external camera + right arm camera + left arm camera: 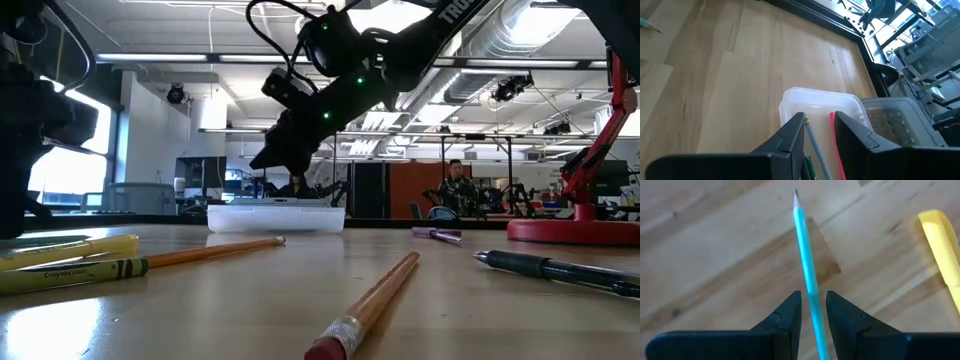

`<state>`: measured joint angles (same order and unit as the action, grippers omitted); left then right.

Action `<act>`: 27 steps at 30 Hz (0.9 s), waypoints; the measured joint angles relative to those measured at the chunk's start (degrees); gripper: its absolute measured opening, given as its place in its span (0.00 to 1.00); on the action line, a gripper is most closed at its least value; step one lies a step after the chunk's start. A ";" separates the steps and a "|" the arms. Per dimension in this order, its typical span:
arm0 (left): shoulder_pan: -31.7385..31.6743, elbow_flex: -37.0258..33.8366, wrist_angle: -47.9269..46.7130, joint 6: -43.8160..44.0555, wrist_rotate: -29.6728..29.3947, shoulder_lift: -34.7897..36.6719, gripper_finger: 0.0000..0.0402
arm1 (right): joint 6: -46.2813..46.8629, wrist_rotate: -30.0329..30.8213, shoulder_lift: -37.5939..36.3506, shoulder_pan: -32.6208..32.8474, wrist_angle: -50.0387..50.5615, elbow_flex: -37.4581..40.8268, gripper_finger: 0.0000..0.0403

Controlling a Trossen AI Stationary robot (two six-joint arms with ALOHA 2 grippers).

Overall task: Pick & place school supplies into a supply box
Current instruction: Put the light blue pencil into the supplies box

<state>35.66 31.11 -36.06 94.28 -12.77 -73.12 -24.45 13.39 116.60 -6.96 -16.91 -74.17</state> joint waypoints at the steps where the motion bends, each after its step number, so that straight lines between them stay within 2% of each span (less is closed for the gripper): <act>1: 0.00 0.00 0.30 -0.05 -0.76 -0.82 0.30 | 0.02 0.01 0.00 0.00 0.02 0.00 0.22; 7: 0.14 -0.11 -1.27 2.02 -6.94 -5.39 0.28 | 0.28 -0.02 0.00 0.00 -0.50 0.00 0.22; 13: 0.20 -0.33 -0.46 2.46 -12.03 -9.94 0.09 | 0.39 -0.03 0.00 0.00 -0.46 0.00 0.22; 16: 0.01 -0.81 1.89 3.57 -17.95 -11.43 0.03 | 0.39 -0.04 0.00 0.00 -0.46 0.00 0.22; 20: -0.22 -0.96 4.97 3.04 -27.05 -14.52 0.09 | 0.39 -0.04 0.00 0.00 -0.46 -0.01 0.22; 24: -3.26 -0.61 7.71 0.94 -27.36 -19.52 0.21 | 0.39 -0.10 0.00 0.00 -0.47 0.00 0.22; 27: -5.09 -0.55 11.38 -0.59 -30.77 -22.71 0.26 | 0.39 -0.17 0.00 0.01 -0.46 0.00 0.22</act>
<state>30.57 30.57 -24.68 93.69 -43.54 -95.83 -24.05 13.21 116.60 -6.95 -17.37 -74.17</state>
